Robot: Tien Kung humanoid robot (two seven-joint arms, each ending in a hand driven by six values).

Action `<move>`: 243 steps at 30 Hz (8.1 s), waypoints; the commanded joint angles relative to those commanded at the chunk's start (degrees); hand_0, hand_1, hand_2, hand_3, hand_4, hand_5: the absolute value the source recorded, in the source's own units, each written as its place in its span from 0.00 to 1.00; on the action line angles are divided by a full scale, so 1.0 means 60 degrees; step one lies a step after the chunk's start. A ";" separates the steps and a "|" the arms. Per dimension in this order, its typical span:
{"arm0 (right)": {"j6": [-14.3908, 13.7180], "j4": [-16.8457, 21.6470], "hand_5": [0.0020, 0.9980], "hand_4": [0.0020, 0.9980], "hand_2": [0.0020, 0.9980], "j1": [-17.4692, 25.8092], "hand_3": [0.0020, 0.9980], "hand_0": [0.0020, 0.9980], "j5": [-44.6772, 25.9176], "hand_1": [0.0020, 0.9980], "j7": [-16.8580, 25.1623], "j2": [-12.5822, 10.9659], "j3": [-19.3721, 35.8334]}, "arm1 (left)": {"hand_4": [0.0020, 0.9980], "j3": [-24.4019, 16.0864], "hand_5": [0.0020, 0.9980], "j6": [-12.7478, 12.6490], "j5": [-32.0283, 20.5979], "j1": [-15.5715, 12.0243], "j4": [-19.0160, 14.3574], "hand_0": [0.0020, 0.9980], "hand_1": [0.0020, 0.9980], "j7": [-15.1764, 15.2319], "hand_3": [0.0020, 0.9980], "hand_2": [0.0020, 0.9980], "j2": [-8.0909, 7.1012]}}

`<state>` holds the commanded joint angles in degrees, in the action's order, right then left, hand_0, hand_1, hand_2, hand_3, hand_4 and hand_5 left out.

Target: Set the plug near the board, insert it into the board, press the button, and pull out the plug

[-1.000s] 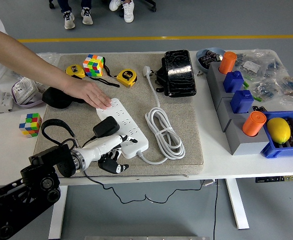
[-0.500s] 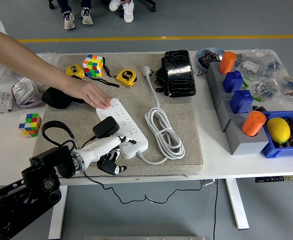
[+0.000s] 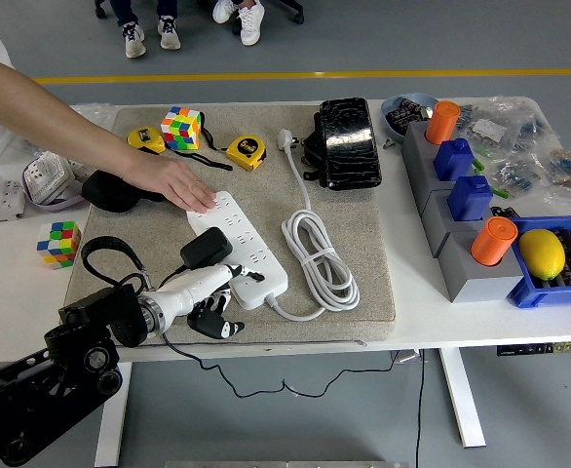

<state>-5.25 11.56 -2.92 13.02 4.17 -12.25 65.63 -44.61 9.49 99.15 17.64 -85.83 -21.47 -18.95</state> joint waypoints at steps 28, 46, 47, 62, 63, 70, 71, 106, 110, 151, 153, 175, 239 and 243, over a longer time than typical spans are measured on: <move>-0.0005 -0.0007 0.35 0.85 0.53 0.0000 0.51 0.48 -0.0029 0.58 -0.0004 0.0017 -0.0034 | 0.89 -0.0593 0.25 -0.3760 -0.7886 -0.0347 0.0734 0.22 0.25 0.5654 0.51 0.35 -0.0009; -0.0005 -0.0010 0.35 0.85 0.53 0.0008 0.51 0.48 -0.0050 0.58 -0.0006 0.0022 -0.0068 | 0.91 -0.0738 0.33 -0.4202 -0.9873 -0.0400 0.1234 0.46 0.57 0.7303 0.55 0.54 0.0141; -0.0005 -0.0010 0.35 0.85 0.53 0.0006 0.51 0.48 -0.0053 0.58 -0.0006 0.0022 -0.0075 | 0.91 -0.0747 0.35 -0.4199 -0.9869 -0.0404 0.1231 0.46 0.57 0.7293 0.55 0.54 0.0143; -0.0010 -0.0005 0.35 0.85 0.53 0.0005 0.51 0.48 -0.0063 0.58 -0.0009 -0.0002 -0.0120 | 0.91 -0.0771 0.36 -0.4194 -0.9825 -0.0394 0.1211 0.46 0.57 0.7188 0.55 0.54 0.0114; -0.0011 -0.0005 0.35 0.85 0.53 0.0007 0.51 0.48 -0.0059 0.58 -0.0009 -0.0004 -0.0119 | 0.91 -0.0771 0.36 -0.4191 -0.9823 -0.0394 0.1212 0.46 0.57 0.7180 0.55 0.54 0.0111; -0.0008 0.0003 0.35 0.85 0.53 0.0017 0.51 0.48 -0.0031 0.58 -0.0010 -0.0007 -0.0115 | 0.91 -0.0830 0.36 -0.4103 -0.9402 -0.0431 0.1121 0.46 0.57 0.6990 0.55 0.54 0.0084; -0.0008 0.0003 0.35 0.85 0.53 0.0018 0.51 0.48 -0.0028 0.58 -0.0010 -0.0005 -0.0110 | 0.90 -0.0884 0.33 -0.4024 -0.9081 -0.0451 0.1033 0.25 0.32 0.6795 0.58 0.39 0.0067; 0.0011 -0.0001 0.35 0.85 0.53 0.0041 0.51 0.48 -0.0002 0.58 -0.0008 0.0037 -0.0006 | 0.77 -0.0724 0.00 0.0556 -0.0305 -0.0163 -0.0804 0.05 0.09 -0.0203 0.89 0.14 -0.0040; 0.0009 0.0004 0.35 0.85 0.53 0.0031 0.51 0.48 0.0014 0.58 -0.0003 0.0037 0.0028 | 0.77 -0.0565 0.00 0.0522 -0.0383 -0.0102 -0.0654 0.05 0.09 -0.0109 0.89 0.14 -0.0015; -0.0037 0.0017 0.35 0.85 0.53 0.0024 0.51 0.48 0.0059 0.58 0.0071 0.0047 0.0071 | 0.87 -0.1247 0.32 -0.1312 -0.2756 -0.0324 0.0026 0.19 0.17 0.2367 0.58 0.30 0.0003; -0.0037 0.0013 0.35 0.85 0.53 0.0026 0.51 0.48 0.0052 0.58 0.0065 0.0051 0.0071 | 0.87 -0.1233 0.32 -0.2023 -0.3132 -0.0320 0.0270 0.19 0.17 0.3004 0.58 0.30 0.0011; -0.0028 0.0018 0.35 0.85 0.53 0.0001 0.51 0.48 0.0036 0.58 0.0057 0.0027 -0.0015 | 1.00 -0.1006 0.46 -0.4854 0.0592 -0.0184 0.1979 0.64 0.70 0.3745 0.70 0.68 0.0335; -0.0041 0.0064 0.35 0.85 0.53 0.0038 0.51 0.48 0.0270 0.58 0.0077 0.0055 0.0274 | 0.97 -0.1628 0.18 -0.5843 0.0795 -0.0466 0.3705 0.38 0.48 0.3894 0.55 0.52 0.0298; -0.0042 0.0063 0.35 0.85 0.53 0.0039 0.51 0.48 0.0272 0.58 0.0074 0.0061 0.0279 | 0.97 -0.1629 0.18 -0.5667 0.0848 -0.0477 0.3776 0.38 0.48 0.3773 0.55 0.52 0.0300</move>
<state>-5.50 11.93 -2.68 14.65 4.61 -11.88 67.30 -54.39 -24.51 104.23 14.77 -63.18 1.17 -17.15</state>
